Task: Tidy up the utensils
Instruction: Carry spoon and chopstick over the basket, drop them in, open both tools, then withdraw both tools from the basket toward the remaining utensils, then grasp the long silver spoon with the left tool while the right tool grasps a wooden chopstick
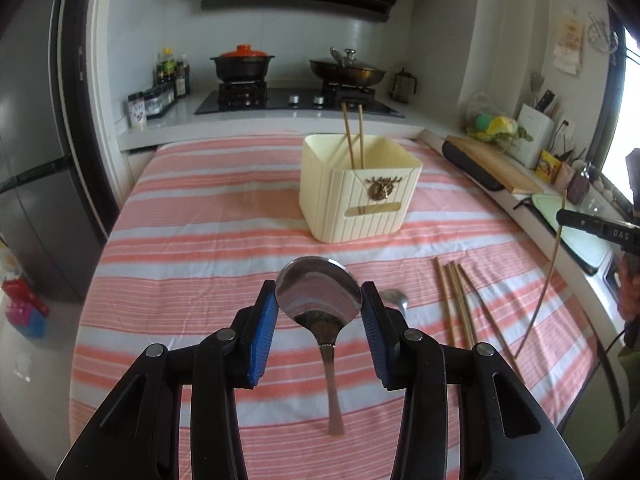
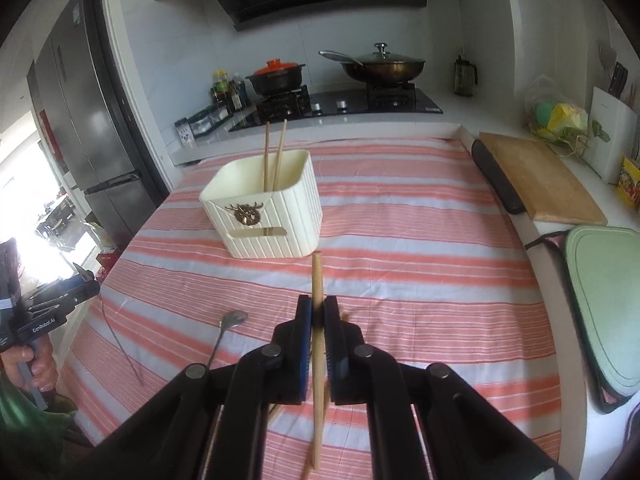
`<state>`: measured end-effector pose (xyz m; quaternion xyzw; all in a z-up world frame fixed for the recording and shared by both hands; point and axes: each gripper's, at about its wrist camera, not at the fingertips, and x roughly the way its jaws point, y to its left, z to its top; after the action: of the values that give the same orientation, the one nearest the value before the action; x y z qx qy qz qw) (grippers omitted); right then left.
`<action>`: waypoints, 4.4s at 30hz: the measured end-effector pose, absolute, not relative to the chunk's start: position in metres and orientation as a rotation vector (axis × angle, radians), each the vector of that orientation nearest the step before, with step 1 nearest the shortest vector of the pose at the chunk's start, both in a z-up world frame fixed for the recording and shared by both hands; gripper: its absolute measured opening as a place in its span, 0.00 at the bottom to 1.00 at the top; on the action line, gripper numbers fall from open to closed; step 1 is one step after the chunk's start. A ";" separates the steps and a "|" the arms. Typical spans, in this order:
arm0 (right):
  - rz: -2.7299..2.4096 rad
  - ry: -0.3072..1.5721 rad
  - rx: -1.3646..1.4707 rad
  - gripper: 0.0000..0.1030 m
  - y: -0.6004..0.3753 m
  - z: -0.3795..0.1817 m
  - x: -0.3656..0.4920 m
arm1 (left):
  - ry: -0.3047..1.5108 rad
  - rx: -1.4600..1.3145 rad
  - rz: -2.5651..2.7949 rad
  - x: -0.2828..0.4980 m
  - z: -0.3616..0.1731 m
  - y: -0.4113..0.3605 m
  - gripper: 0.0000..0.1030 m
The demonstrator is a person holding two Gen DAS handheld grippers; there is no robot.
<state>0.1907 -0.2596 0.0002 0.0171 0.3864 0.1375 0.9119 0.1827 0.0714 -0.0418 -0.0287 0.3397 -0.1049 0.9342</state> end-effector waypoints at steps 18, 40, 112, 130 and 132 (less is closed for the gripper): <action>0.279 0.561 -0.007 0.06 -0.232 0.070 0.188 | 0.658 -0.136 -0.290 0.216 0.026 0.080 0.40; 0.344 0.673 0.006 0.06 -0.157 0.053 0.416 | 0.721 -0.144 -0.171 0.448 0.036 0.038 0.40; -0.063 0.883 -0.083 0.59 -0.311 -0.163 0.125 | 0.866 0.021 -0.169 0.189 -0.158 -0.002 0.99; -0.065 0.880 -0.066 0.59 -0.313 -0.164 0.124 | 0.927 0.098 -0.021 0.220 -0.177 -0.005 0.99; -0.065 0.880 -0.067 0.59 -0.313 -0.164 0.124 | 0.923 0.085 -0.002 0.222 -0.176 0.002 0.99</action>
<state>0.1243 -0.3128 -0.1637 -0.0323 0.4257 -0.0316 0.9037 0.2223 0.0015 -0.1762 0.0412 0.4452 -0.0010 0.8945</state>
